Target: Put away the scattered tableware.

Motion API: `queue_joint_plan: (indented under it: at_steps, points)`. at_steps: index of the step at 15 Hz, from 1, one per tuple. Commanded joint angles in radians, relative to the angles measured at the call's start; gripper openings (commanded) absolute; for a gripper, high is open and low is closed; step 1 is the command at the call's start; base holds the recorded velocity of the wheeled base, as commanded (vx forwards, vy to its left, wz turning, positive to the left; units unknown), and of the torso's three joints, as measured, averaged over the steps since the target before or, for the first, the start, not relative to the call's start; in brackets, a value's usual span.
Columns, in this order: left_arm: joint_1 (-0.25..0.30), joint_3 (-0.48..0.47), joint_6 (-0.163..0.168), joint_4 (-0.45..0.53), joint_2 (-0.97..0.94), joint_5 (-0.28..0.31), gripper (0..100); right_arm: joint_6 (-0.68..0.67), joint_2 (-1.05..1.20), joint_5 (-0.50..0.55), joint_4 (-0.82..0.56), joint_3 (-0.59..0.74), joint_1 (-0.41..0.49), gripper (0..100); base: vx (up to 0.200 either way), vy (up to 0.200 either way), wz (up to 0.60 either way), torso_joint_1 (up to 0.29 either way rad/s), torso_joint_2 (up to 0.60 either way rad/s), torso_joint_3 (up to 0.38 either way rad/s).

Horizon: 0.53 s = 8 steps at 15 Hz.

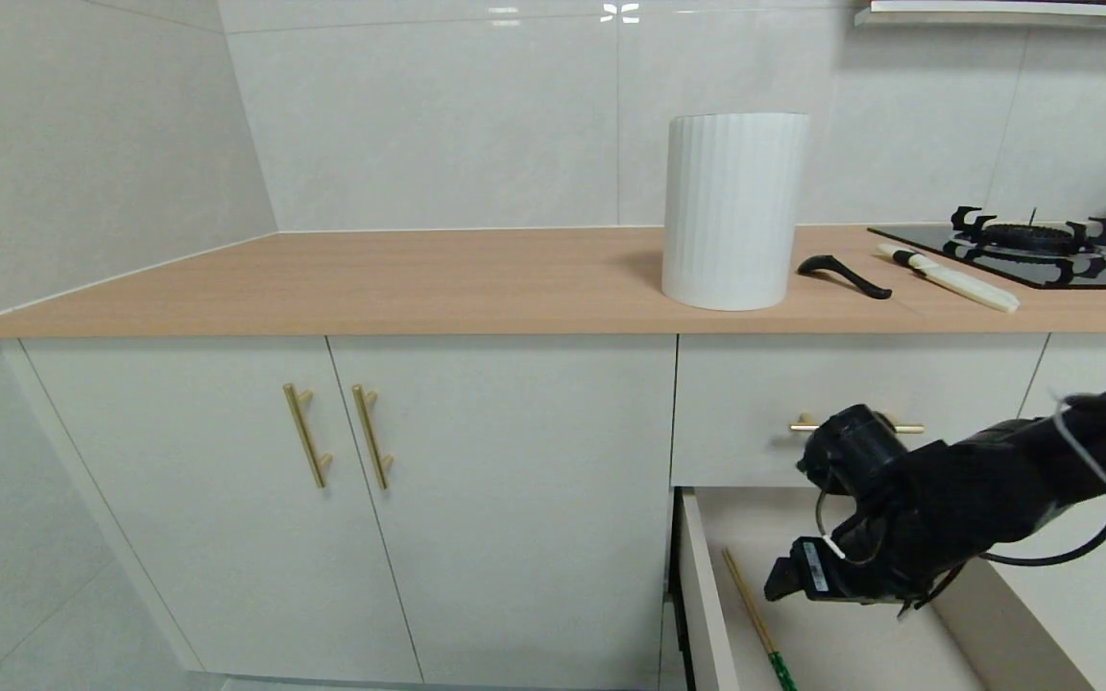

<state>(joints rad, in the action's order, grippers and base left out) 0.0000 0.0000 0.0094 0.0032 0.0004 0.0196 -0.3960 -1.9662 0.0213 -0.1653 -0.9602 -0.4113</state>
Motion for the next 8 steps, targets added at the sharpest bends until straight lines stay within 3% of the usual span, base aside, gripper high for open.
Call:
queue_joint_plan:
  at_steps: [1,4,8]
  points:
    - [0.000,0.000,0.000,0.000,0.000,0.000,100,0.000,0.222,0.003,-0.023,0.005,0.051,100,0.000,0.000,0.00,0.000,0.00,0.000]
    - [0.000,0.000,0.000,0.000,0.000,0.000,100,0.028,0.458,0.054,-0.026,0.005,0.095,100,0.000,0.000,0.00,0.000,0.00,0.000]
    - [0.000,0.000,0.000,0.000,0.000,0.000,100,0.088,0.566,0.057,-0.023,0.029,0.115,100,0.000,0.000,0.00,0.000,0.00,0.000]
